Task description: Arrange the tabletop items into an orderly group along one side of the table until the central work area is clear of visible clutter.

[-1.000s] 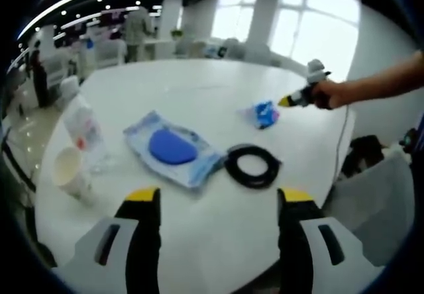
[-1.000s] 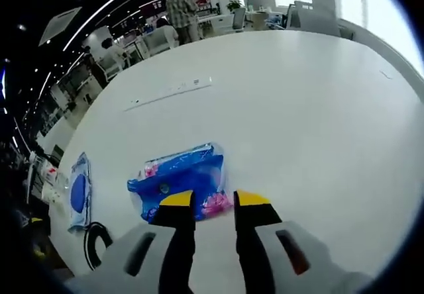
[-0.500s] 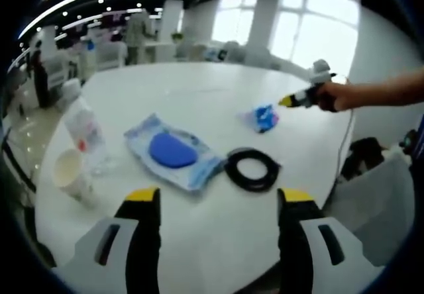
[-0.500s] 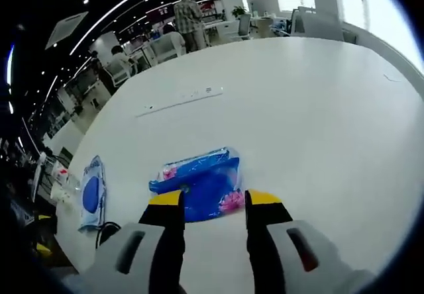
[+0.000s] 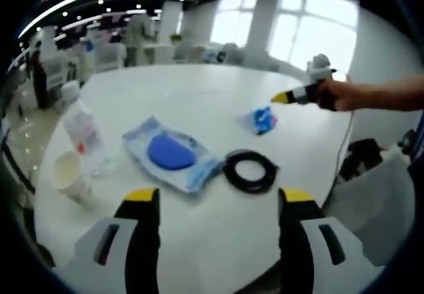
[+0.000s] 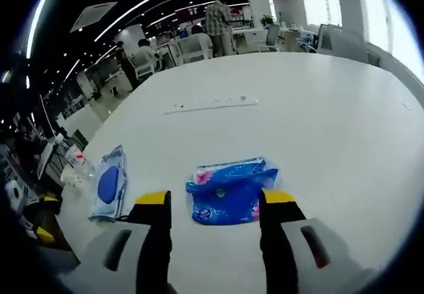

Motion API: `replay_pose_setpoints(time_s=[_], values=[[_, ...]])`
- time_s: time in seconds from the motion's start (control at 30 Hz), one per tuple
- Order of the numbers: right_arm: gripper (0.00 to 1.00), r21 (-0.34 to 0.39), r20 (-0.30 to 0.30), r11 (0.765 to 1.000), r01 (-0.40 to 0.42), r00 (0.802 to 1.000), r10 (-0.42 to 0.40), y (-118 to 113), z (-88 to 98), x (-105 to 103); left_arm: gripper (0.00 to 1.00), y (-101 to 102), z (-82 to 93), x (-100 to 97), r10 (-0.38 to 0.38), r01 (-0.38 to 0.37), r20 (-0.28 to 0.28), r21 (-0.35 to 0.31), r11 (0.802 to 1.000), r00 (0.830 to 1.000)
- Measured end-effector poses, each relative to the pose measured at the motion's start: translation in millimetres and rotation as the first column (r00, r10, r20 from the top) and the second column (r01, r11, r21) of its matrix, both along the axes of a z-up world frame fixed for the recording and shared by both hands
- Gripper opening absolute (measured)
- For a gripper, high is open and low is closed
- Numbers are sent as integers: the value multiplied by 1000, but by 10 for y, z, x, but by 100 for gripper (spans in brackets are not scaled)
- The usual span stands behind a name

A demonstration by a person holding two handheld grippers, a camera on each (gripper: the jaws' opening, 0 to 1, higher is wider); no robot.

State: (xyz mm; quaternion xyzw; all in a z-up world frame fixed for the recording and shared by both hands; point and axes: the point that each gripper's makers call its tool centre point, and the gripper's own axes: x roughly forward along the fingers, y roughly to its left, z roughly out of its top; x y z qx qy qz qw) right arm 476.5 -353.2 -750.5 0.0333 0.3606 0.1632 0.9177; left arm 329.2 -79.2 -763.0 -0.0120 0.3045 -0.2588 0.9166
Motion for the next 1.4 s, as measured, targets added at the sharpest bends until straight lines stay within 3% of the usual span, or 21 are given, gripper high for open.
replay_pose_setpoints(time_s=[0.07,0.2,0.33,0.43,0.6,0.73,0.77,0.8,1.03,1.1,1.2,1.33,1.4], values=[[60,-27,14,997,-75,997,75,85,-58,140,70,-7,2,-2,-4,4,1,2,1000,1000],[67,-65,26,978,-196,980,198,376,-95,185,70,-10,5,-4,-5,5,1,-2,1000,1000],[69,-105,47,947,-304,950,310,726,-115,170,71,-15,11,-9,-8,8,4,-1,1000,1000],[70,-87,67,928,-363,927,369,983,-119,143,71,-5,21,-7,-7,7,10,5,1000,1000],[71,-132,49,870,-475,874,484,1300,-236,82,70,17,43,7,7,-7,15,-7,1000,1000],[68,-162,35,801,-577,807,589,1612,-353,-80,70,7,48,4,4,-4,16,-7,1000,1000],[68,-175,28,774,-608,783,621,1713,-393,-153,70,4,49,3,3,-2,17,-6,1000,1000],[68,-182,26,767,-616,777,630,1733,-409,-164,70,-2,50,2,2,-2,17,-6,1000,1000],[67,-313,-57,566,-763,610,791,2151,-683,-566,70,5,48,1,5,-5,15,-7,1000,1000],[65,-330,-61,539,-775,587,808,2227,-724,-613,70,10,49,2,7,-7,15,-9,1000,1000],[58,-385,-86,473,-793,541,837,2334,-829,-655,70,13,49,0,9,-9,13,-10,1000,1000],[49,-404,-111,424,-811,503,857,2452,-933,-706,70,6,42,0,7,-6,10,-9,1000,1000],[46,-413,-113,413,-812,496,861,2489,-961,-712,70,9,35,0,8,-8,6,-9,1000,1000]])
